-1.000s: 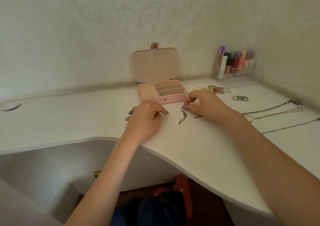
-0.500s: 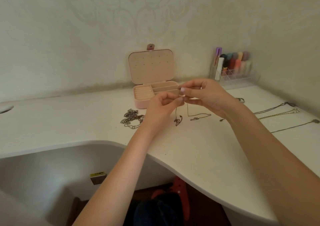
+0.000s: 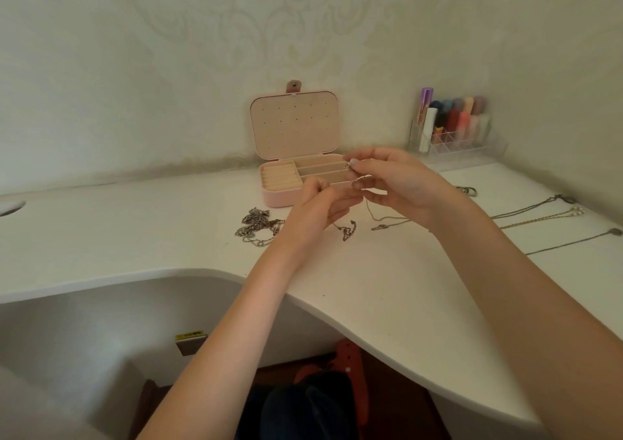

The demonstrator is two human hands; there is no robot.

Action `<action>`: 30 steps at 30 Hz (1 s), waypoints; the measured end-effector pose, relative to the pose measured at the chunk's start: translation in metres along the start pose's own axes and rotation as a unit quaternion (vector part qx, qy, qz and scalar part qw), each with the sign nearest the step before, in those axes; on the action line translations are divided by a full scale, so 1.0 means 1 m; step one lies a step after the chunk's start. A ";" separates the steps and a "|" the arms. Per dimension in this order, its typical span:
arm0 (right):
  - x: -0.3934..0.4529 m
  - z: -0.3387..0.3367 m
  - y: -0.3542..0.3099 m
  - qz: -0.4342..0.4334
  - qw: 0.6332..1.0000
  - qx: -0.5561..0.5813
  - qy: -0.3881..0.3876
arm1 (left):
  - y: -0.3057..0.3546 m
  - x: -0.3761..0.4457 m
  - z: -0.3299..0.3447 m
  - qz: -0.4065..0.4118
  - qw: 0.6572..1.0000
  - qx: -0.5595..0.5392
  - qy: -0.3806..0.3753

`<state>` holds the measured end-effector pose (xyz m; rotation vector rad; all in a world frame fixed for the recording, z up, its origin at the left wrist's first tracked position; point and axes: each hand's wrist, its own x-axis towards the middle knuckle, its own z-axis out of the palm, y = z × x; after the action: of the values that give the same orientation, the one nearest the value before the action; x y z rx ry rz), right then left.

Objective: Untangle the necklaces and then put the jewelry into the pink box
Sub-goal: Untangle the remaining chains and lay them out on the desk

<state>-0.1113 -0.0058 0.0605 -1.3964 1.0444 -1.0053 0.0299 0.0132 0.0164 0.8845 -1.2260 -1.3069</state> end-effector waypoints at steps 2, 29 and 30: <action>-0.001 0.000 -0.002 -0.010 1.000 0.009 -0.009 | -0.001 -0.001 0.001 0.014 1.000 0.020 -0.012; 0.004 -0.042 0.000 -0.064 0.969 -0.009 0.237 | -0.010 -0.003 0.004 0.071 0.982 0.173 0.014; 0.002 -0.045 0.001 -0.065 0.966 -0.017 0.251 | -0.011 -0.004 0.003 0.071 0.982 0.176 0.011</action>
<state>-0.1541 -0.0196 0.0631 -1.2780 1.3515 -1.4948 0.0250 0.0163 0.0061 1.0356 -1.5024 -0.9788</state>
